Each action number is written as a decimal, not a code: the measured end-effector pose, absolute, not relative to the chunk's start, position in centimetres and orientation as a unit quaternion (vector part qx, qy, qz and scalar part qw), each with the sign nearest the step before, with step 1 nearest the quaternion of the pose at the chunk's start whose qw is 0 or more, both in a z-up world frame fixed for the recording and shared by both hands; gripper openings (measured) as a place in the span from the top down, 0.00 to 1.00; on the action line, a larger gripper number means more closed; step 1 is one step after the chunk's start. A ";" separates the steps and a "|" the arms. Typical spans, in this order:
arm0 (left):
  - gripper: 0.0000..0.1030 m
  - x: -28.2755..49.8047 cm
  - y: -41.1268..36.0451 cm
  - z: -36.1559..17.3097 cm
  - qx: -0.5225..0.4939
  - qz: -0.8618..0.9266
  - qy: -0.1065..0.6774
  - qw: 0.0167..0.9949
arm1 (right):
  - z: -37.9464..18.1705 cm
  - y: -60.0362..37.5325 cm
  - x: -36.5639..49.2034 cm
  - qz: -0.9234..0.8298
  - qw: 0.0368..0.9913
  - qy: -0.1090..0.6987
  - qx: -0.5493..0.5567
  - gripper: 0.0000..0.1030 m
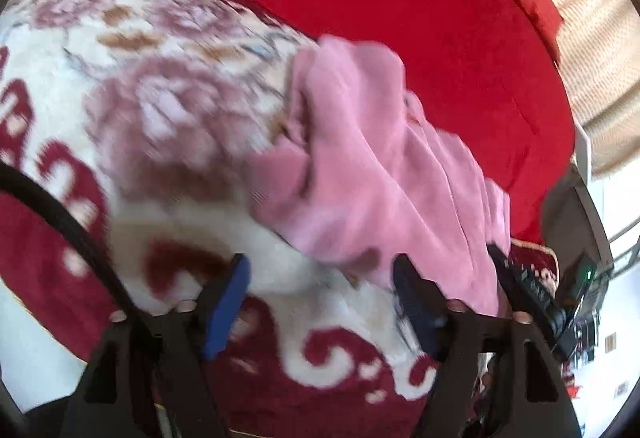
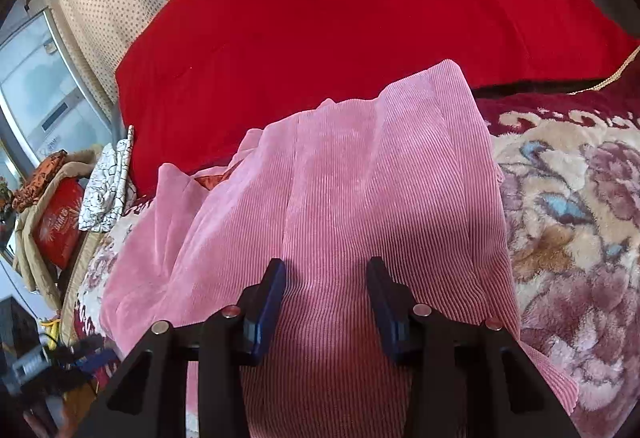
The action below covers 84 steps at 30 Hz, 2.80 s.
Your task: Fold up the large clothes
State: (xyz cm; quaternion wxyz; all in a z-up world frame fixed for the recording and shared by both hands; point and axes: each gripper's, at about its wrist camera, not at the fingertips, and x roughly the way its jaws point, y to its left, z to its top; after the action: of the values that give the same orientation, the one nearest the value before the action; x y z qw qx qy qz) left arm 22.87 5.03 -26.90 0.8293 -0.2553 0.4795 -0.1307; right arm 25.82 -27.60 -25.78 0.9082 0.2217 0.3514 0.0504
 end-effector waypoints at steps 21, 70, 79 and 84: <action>0.30 29.2 1.0 -27.4 -0.297 -0.086 0.385 0.870 | -26.2 -28.6 24.6 0.072 0.905 0.346 0.235 0.56; 0.49 26.7 -9.3 -22.6 0.096 -0.358 0.311 0.875 | -27.8 -26.2 33.4 0.237 0.821 0.392 0.341 0.73; 0.50 33.7 1.5 -24.7 -0.181 -0.286 0.416 0.844 | -28.5 -27.0 32.4 0.233 0.835 0.369 0.336 0.79; 0.67 36.1 -2.3 -29.4 -0.260 -0.325 0.491 0.765 | -26.3 -26.2 30.8 0.209 0.873 0.322 0.300 0.83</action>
State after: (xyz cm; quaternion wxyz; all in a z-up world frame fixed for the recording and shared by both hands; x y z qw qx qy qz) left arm 36.11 -2.26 -29.39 0.7654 -0.2604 0.4905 -0.3252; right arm 30.77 -26.23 -26.26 0.8734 0.3002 0.3217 0.2088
